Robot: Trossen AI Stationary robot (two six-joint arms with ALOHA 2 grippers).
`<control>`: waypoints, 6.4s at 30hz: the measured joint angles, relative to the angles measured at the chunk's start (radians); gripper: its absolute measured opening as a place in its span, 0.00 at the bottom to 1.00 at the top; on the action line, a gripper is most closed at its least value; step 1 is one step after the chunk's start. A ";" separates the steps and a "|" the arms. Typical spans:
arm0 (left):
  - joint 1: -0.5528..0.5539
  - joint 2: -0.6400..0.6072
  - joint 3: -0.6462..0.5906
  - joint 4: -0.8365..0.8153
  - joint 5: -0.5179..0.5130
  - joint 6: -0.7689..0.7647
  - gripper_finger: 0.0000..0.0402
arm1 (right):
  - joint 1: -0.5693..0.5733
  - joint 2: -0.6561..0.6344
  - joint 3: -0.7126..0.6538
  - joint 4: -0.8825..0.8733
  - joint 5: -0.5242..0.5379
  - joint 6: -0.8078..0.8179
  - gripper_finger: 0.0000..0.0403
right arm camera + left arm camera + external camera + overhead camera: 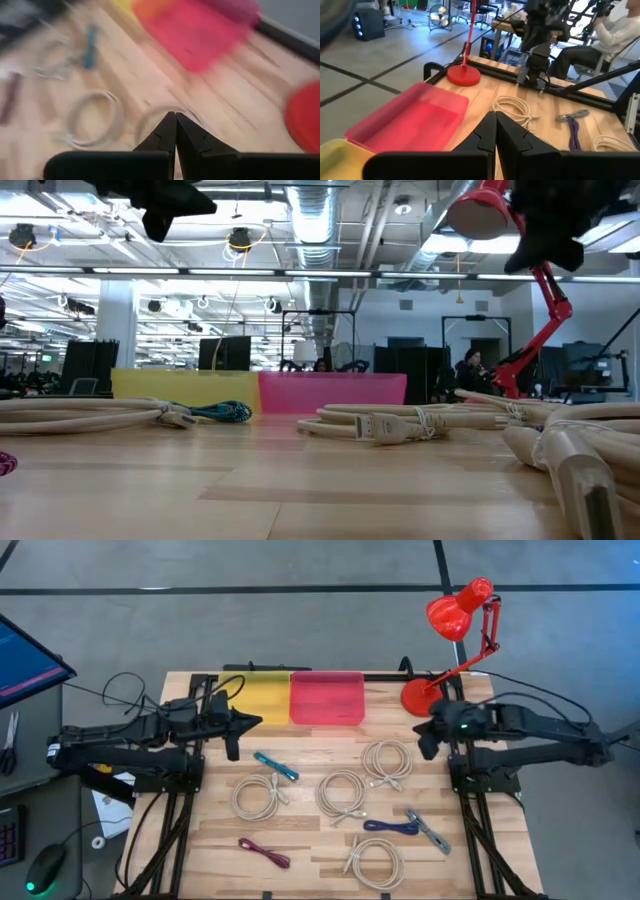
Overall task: Pick & Place USB Port
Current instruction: Put the brown HDMI cable into the pink bin
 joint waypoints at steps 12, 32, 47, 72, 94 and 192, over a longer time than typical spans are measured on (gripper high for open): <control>0.000 0.000 0.000 0.002 0.000 -0.014 0.01 | 0.000 0.264 0.000 -0.051 0.043 0.187 0.00; 0.000 0.000 -0.001 0.003 0.001 -0.014 0.01 | 0.000 0.601 0.000 -0.065 -0.090 0.299 0.26; 0.000 0.000 -0.001 0.003 0.001 -0.014 0.01 | -0.012 0.832 0.000 -0.014 -0.032 0.283 0.51; 0.000 0.000 -0.001 0.003 0.002 -0.014 0.01 | -0.075 0.844 -0.005 -0.033 -0.008 0.104 0.06; 0.000 0.000 -0.001 0.017 -0.031 -0.014 0.01 | -0.037 0.263 -0.002 0.068 -0.007 0.132 0.06; 0.000 0.000 -0.001 0.077 -0.085 -0.014 0.01 | -0.439 1.340 0.653 0.517 0.041 -0.229 0.06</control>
